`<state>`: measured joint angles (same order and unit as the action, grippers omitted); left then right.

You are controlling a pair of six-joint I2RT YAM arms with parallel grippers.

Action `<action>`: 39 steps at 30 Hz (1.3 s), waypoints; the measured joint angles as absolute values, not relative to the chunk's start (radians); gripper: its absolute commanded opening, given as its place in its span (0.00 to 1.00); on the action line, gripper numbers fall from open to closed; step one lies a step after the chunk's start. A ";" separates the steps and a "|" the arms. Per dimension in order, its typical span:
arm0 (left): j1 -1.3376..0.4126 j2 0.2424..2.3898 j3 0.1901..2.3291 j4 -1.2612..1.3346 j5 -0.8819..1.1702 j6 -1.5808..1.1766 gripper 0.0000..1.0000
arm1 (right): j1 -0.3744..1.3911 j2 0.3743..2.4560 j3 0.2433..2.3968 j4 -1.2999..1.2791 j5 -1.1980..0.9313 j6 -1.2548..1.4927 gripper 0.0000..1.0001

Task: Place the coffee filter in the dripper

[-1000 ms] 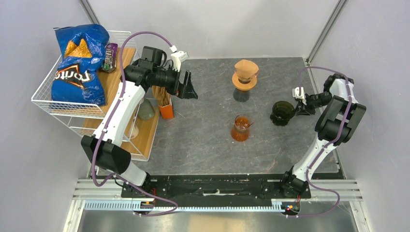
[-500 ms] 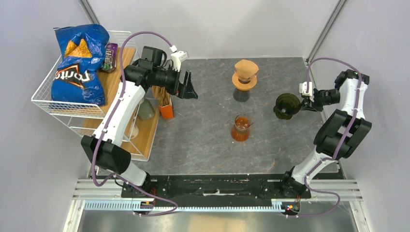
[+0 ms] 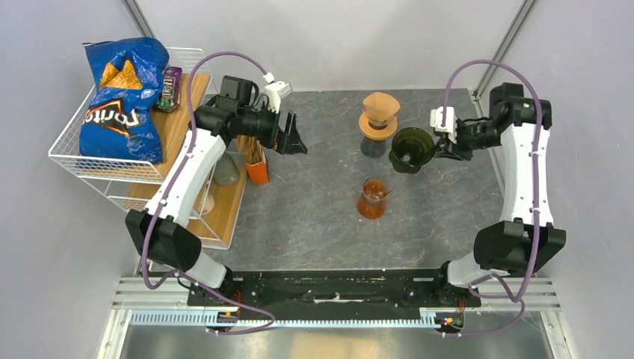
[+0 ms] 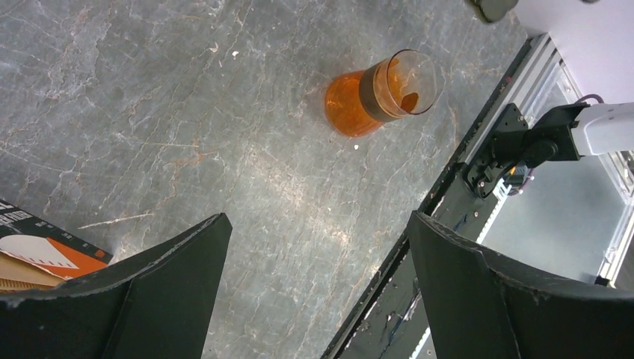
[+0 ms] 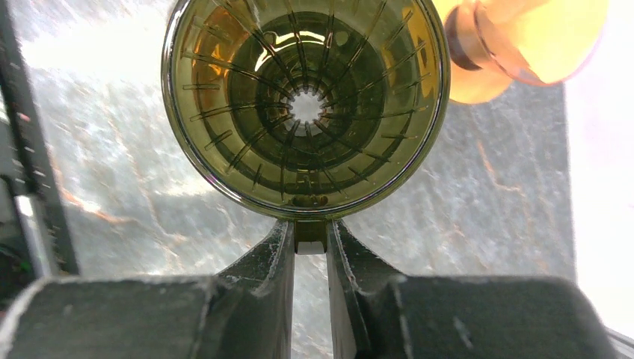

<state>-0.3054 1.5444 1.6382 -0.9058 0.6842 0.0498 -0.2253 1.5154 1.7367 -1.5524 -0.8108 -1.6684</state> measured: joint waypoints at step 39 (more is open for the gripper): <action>-0.305 1.440 1.525 -0.782 0.691 -0.056 0.97 | 0.155 1.268 1.263 -1.051 -0.623 -0.756 0.00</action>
